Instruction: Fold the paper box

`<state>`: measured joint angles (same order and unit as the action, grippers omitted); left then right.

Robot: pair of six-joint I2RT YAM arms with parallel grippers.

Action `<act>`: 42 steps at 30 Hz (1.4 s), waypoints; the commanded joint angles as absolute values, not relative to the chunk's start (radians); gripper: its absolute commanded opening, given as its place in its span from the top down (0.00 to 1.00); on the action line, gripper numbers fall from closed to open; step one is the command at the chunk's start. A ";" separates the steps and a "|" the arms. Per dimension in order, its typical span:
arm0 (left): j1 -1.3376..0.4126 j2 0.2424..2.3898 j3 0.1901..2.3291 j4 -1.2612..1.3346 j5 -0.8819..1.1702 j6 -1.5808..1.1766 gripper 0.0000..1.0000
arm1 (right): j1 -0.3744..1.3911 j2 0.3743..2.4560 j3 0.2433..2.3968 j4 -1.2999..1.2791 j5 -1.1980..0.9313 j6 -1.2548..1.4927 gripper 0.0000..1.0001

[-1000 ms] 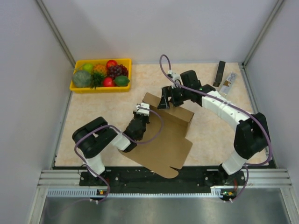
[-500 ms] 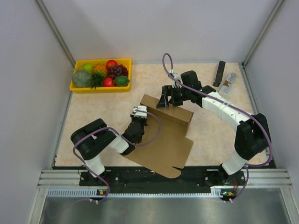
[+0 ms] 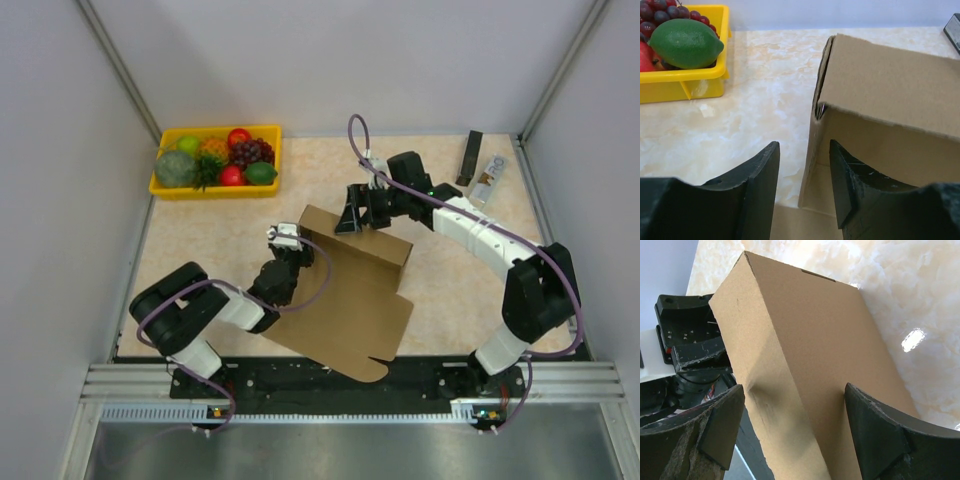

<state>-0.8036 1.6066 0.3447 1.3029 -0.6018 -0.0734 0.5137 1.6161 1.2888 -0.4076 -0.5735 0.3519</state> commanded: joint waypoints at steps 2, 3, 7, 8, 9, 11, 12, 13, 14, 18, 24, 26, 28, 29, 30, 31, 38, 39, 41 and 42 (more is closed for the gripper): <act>-0.776 1.641 0.409 1.331 -0.532 -0.121 0.51 | 0.508 1.586 1.307 -0.399 -0.607 0.350 0.20; -0.776 1.657 0.431 1.324 -0.534 -0.120 0.52 | 0.506 1.588 1.310 -0.399 -0.609 0.348 0.20; -0.776 1.680 0.485 1.279 -0.568 -0.115 0.63 | 0.506 1.598 1.310 -0.397 -0.621 0.350 0.21; -0.775 1.683 0.501 1.243 -0.583 -0.130 0.68 | 0.506 1.601 1.310 -0.397 -0.624 0.351 0.21; -0.776 1.696 0.546 1.154 -0.595 -0.141 0.72 | 0.506 1.605 1.307 -0.394 -0.627 0.354 0.21; -0.775 1.721 0.575 1.134 -0.653 -0.149 0.81 | 0.506 1.608 1.307 -0.391 -0.640 0.360 0.22; -0.775 1.724 0.580 1.106 -0.676 -0.162 0.83 | 0.508 1.606 1.302 -0.391 -0.643 0.364 0.22; -0.776 1.721 0.581 1.085 -0.707 -0.187 0.87 | 0.506 1.605 1.301 -0.390 -0.644 0.367 0.22; -0.776 1.718 0.587 1.056 -0.736 -0.207 0.94 | 0.506 1.603 1.298 -0.387 -0.649 0.370 0.23; -0.776 1.739 0.623 1.032 -0.735 -0.203 1.00 | 0.506 1.600 1.270 -0.353 -0.664 0.400 0.23; -0.778 1.701 0.569 1.060 -0.664 -0.178 0.88 | 0.503 1.600 1.267 -0.345 -0.658 0.410 0.24; -0.778 1.651 0.516 1.058 -0.638 -0.178 0.74 | 0.491 1.603 1.270 -0.344 -0.663 0.407 0.24; -0.776 1.611 0.474 1.061 -0.611 -0.186 0.60 | 0.483 1.609 1.273 -0.344 -0.663 0.402 0.24; -0.776 1.567 0.438 1.058 -0.600 -0.187 0.54 | 0.476 1.611 1.279 -0.344 -0.666 0.393 0.24; -0.776 1.545 0.419 1.054 -0.582 -0.190 0.52 | 0.469 1.612 1.284 -0.344 -0.666 0.390 0.24; -0.775 1.520 0.402 1.048 -0.563 -0.190 0.48 | 0.462 1.614 1.285 -0.347 -0.667 0.387 0.23; -0.773 1.294 0.321 0.847 -0.423 -0.256 0.42 | 0.440 1.609 1.321 -0.388 -0.660 0.322 0.16; -0.773 1.272 0.311 0.822 -0.419 -0.276 0.41 | 0.440 1.606 1.322 -0.396 -0.654 0.312 0.14; -0.772 1.226 0.276 0.816 -0.436 -0.285 0.41 | 0.440 1.600 1.322 -0.408 -0.638 0.284 0.11; -0.770 1.217 0.267 0.819 -0.437 -0.296 0.41 | 0.440 1.592 1.322 -0.419 -0.626 0.279 0.11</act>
<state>-0.7757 1.2869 0.3164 0.8661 -0.4644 -0.2413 0.4461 1.6165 1.2751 -0.3916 -0.6468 0.3439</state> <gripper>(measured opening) 0.583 0.877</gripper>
